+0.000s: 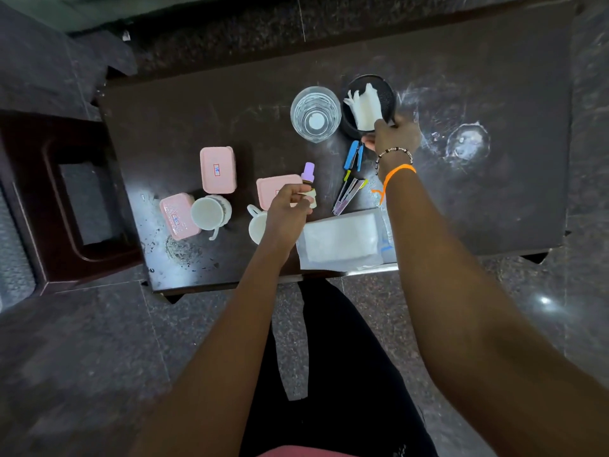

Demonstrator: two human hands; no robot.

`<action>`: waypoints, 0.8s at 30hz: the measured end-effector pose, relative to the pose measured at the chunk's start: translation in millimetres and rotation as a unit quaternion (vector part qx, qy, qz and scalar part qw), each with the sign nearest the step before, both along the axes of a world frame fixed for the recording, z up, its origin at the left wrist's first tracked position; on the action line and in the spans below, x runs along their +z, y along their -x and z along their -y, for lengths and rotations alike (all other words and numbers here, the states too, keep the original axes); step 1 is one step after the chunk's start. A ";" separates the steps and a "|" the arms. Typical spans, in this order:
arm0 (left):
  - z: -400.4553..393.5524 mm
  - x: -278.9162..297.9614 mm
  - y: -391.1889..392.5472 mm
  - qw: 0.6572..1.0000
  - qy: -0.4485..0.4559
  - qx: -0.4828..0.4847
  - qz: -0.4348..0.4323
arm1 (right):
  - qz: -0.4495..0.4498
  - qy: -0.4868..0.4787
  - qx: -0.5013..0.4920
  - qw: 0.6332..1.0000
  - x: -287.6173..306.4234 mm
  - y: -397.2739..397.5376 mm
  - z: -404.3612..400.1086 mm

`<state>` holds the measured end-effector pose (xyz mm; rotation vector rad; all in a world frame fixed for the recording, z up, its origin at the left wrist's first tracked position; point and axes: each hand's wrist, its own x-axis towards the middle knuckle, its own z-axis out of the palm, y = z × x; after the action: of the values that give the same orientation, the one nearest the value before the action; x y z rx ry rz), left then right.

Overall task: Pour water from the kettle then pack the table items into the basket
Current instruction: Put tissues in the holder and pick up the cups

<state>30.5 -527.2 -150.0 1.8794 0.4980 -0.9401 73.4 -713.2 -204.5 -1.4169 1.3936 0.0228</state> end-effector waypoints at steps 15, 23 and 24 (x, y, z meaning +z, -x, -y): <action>-62.8 -14.7 15.3 0.991 -0.045 0.113 -0.049 | -0.011 -0.112 0.031 0.993 29.3 55.3 -94.2; -141.5 -25.0 35.6 0.947 -0.092 0.298 -0.072 | -0.123 -0.131 0.202 0.963 22.5 97.0 -196.4; -150.1 -26.2 34.9 0.942 -0.085 0.318 -0.068 | -0.127 -0.099 0.231 0.959 19.9 100.1 -205.2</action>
<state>-4.4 -377.1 -176.3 1.6346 1.2175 -0.6000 -26.7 -508.0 -184.6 -1.5770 1.1926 0.6503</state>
